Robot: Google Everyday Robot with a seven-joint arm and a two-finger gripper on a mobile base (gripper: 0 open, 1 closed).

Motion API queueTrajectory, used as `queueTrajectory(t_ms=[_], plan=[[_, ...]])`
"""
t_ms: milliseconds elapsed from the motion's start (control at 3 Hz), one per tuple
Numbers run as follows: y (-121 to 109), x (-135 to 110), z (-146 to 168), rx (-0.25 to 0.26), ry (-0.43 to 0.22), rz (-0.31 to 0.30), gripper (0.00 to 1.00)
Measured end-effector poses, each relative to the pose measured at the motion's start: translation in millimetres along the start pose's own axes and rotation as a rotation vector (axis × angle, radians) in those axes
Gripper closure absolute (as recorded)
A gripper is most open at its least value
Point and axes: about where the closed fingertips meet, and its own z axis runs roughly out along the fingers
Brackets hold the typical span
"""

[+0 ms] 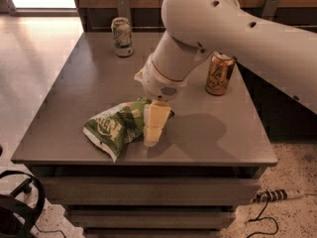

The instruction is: Move green jalapeno chip bag near 7up can

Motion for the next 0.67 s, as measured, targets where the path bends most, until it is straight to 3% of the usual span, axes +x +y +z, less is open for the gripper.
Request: queueTrajectory(t_ms=[333,667], plan=[[6.5,-5.9,17.9,-0.022,-0.045,0.006,0.17],[6.9,-6.9,16.7,-0.02,-0.042,0.004,0.41]])
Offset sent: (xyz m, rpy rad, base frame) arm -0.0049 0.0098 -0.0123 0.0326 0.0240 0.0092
